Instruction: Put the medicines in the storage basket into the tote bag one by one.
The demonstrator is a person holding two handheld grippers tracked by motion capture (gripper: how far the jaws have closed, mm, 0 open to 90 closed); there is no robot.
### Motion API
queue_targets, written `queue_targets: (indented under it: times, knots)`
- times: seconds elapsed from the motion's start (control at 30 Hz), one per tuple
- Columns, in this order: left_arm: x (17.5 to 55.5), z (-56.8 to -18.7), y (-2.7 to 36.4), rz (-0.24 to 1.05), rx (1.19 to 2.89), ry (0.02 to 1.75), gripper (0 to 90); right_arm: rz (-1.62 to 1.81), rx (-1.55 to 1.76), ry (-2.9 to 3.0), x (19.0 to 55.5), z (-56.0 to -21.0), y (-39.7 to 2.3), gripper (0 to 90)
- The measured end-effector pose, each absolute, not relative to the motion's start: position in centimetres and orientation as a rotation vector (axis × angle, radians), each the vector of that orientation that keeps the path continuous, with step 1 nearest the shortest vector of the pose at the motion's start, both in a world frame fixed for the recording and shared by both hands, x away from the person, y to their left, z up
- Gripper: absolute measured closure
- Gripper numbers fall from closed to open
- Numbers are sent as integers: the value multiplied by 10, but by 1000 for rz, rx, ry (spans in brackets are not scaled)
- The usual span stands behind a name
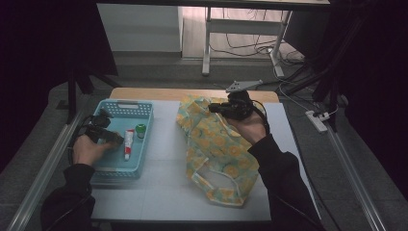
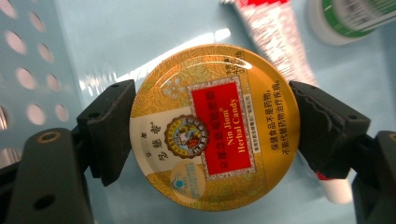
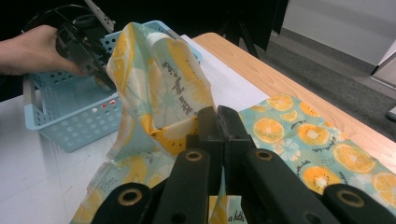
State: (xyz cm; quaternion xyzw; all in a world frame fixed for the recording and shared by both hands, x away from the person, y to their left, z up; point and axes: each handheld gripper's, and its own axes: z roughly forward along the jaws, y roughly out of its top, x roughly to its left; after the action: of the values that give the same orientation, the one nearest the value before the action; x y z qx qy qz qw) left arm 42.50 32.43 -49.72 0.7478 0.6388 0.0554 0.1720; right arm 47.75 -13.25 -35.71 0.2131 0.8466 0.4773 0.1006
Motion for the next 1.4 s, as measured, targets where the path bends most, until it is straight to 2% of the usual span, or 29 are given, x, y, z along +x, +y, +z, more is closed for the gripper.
queue_targets:
  times: [0.33,0.8,1.4]
  knots:
    - [404,-461,316,215,2086,1604,207,1410,628,2497,478,-356,-131,897]
    - [370,-423,282,245,2071,1294,207,1404,639,2491,480,-356,-131,896]
    - [348,-397,208,244,2075,962,207,1404,658,2479,484,-357,-133,896]
